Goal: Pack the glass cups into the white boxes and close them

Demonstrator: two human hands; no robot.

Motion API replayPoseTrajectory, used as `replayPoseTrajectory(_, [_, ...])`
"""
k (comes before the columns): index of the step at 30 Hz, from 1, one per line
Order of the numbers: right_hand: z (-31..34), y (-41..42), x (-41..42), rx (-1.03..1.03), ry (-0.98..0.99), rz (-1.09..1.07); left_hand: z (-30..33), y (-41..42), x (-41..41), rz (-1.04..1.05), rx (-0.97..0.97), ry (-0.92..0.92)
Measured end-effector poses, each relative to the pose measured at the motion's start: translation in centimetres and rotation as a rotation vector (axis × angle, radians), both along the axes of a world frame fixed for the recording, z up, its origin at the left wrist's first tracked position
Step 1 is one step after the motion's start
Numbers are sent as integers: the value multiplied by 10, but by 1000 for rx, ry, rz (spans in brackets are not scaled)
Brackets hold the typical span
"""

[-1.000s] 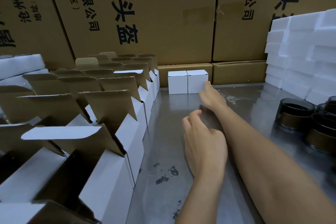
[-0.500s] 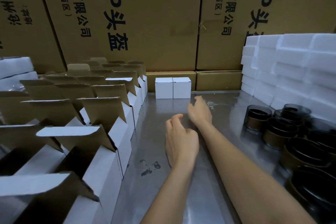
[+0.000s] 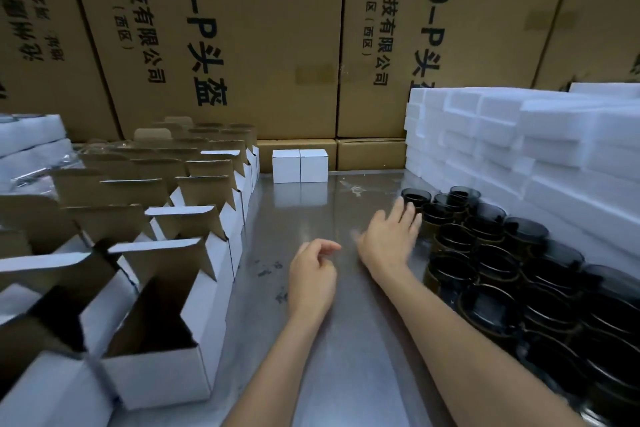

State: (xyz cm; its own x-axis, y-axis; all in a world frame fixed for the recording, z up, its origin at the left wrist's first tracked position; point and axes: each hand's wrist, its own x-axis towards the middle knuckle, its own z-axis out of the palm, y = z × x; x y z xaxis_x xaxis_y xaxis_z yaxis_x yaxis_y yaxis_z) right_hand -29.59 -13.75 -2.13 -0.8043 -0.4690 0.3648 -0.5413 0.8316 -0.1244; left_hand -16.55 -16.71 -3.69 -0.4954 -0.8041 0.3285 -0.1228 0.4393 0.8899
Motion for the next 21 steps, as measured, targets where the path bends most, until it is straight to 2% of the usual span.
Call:
replayPoseTrajectory(4, [25, 15, -22, 256, -116, -221, -2, 18, 24, -10, 1, 18])
replayPoseTrajectory(7, [34, 22, -25, 296, -97, -251, -1, 26, 34, -8, -2, 10])
replayPoseTrajectory(13, [43, 28, 5, 311, 92, 148, 0, 31, 40, -23, -38, -27])
replayPoseTrajectory(16, [36, 35, 43, 134, 122, 330, 0, 29, 39, 6, -33, -45])
replayPoseTrajectory(19, [19, 51, 81, -94, 56, 500, -2, 28, 42, 52, -50, -114])
replayPoseTrajectory(21, [9, 64, 100, -173, 43, 619, -4, 27, 45, 45, -87, -139])
